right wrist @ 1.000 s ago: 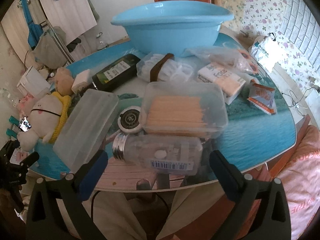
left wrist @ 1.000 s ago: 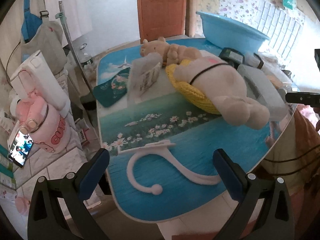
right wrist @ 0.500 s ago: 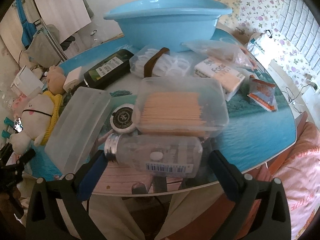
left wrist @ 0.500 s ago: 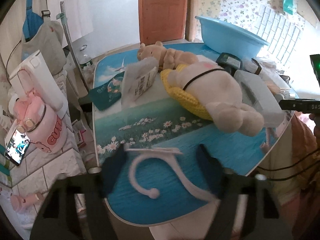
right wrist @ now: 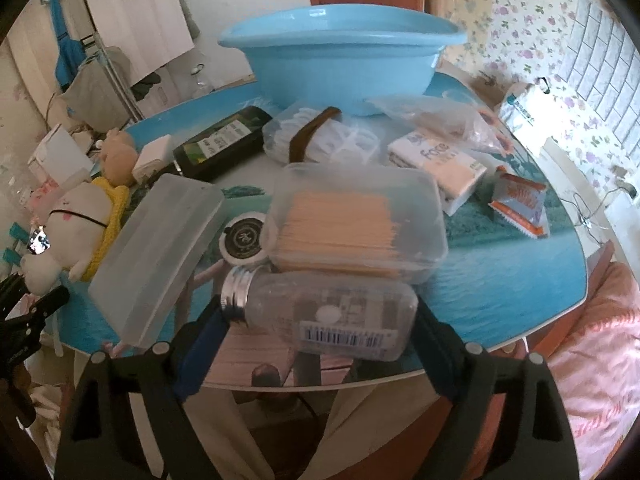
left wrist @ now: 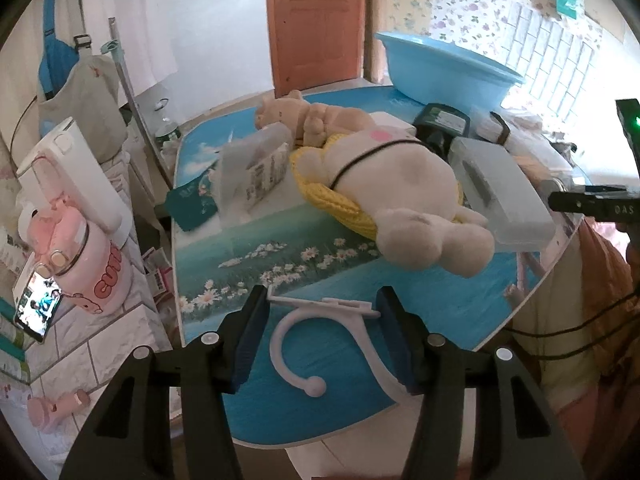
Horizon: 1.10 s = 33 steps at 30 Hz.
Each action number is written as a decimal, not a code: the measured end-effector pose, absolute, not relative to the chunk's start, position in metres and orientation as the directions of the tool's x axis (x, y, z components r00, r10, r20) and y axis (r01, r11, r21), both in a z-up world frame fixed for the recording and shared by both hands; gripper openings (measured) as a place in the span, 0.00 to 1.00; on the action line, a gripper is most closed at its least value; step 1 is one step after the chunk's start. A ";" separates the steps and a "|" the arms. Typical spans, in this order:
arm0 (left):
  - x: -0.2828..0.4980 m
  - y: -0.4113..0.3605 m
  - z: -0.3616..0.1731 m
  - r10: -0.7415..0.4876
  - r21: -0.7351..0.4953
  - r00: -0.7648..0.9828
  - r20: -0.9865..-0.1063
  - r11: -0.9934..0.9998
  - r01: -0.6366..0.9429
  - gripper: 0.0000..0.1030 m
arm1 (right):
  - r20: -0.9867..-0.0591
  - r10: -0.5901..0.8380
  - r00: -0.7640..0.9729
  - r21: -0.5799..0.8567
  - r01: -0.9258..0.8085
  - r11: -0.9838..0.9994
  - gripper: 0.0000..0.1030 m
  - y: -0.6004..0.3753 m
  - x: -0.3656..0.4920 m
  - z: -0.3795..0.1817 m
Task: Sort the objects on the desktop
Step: 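Grasp the white plastic hook with the left tool while the right tool grasps the glass bottle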
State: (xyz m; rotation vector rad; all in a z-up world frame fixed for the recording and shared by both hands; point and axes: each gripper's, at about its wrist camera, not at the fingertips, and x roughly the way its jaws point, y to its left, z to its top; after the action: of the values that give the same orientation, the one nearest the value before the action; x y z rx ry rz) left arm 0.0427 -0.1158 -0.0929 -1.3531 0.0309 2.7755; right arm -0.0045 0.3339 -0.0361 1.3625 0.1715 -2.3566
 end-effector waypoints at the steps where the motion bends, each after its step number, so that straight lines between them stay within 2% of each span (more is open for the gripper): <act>1: 0.043 -0.117 -0.092 0.036 -0.006 -0.617 -0.786 -0.999 -0.051 0.53 | -0.849 -0.300 -0.435 0.099 0.426 -0.899 0.85 0.333 -0.004 -0.035; 17: 0.057 -0.115 -0.030 -0.042 0.057 -0.722 -0.690 -0.998 0.004 0.53 | -0.795 -0.398 -0.457 0.125 0.518 -0.846 0.85 0.328 0.005 -0.013; 29: 0.041 -0.093 0.016 -0.047 0.127 -0.771 -0.635 -0.991 -0.044 0.53 | -0.700 -0.460 -0.547 0.119 0.546 -0.829 0.85 0.336 -0.001 0.029; 31: 0.042 -0.097 0.011 -0.039 0.110 -0.763 -0.645 -0.993 -0.042 0.57 | -0.699 -0.463 -0.545 0.128 0.542 -0.831 0.85 0.337 -0.004 0.029; 33: 0.047 -0.104 -0.002 -0.042 0.097 -0.746 -0.664 -0.995 -0.030 0.68 | -0.708 -0.461 -0.535 0.134 0.538 -0.832 0.85 0.339 -0.006 0.024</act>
State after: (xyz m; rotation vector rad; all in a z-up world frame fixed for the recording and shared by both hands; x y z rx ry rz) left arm 0.0466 -0.1040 -0.0019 -1.1214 0.1588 2.9376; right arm -0.0058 0.3392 0.0240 1.0388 0.1340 -2.3386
